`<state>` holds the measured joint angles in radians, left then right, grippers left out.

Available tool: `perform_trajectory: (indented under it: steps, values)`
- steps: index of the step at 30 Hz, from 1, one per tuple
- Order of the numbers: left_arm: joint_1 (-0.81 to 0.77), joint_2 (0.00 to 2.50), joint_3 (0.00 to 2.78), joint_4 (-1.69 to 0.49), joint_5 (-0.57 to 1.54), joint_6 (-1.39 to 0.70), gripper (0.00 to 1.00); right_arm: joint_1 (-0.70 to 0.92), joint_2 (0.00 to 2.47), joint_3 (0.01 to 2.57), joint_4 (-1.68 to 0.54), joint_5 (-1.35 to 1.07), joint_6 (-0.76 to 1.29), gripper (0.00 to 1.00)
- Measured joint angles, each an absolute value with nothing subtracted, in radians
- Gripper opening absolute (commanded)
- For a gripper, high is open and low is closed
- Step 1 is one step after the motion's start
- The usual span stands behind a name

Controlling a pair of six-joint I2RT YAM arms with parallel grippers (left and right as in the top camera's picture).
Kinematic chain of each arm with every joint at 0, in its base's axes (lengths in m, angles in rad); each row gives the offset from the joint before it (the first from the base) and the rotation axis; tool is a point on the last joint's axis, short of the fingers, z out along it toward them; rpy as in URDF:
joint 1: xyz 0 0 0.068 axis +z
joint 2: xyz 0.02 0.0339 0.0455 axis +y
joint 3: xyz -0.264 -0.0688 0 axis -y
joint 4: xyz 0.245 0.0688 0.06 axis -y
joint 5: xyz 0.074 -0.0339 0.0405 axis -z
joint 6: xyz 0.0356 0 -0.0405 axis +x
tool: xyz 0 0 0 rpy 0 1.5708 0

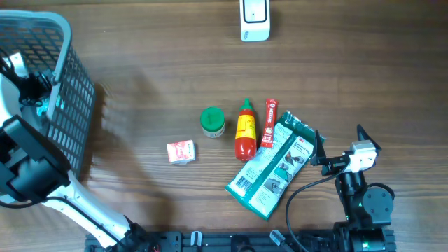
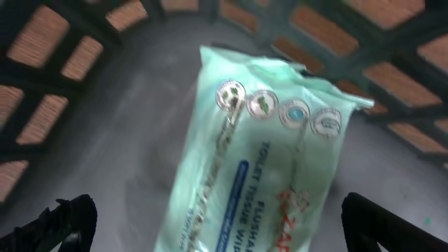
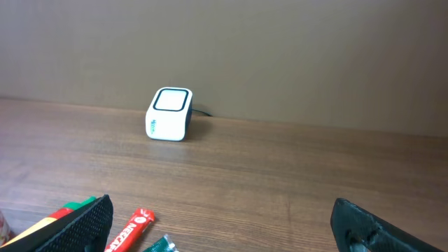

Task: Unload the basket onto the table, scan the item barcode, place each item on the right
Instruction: 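Grasp the light-green toilet tissue pack in the basket with the left gripper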

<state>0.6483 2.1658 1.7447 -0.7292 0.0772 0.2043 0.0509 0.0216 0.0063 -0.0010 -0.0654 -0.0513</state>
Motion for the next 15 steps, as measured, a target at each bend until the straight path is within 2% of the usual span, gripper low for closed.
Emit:
perform_trajectory:
  steps: [14,15]
  values:
    - [0.655,2.233,1.748,-0.685,0.211,0.205,1.0,0.051,0.022,0.006,-0.001,-0.065,-0.051,1.0]
    - [0.655,2.233,1.748,-0.685,0.212,0.205,0.94,0.051,0.022,0.006,-0.001,-0.065,-0.051,1.0]
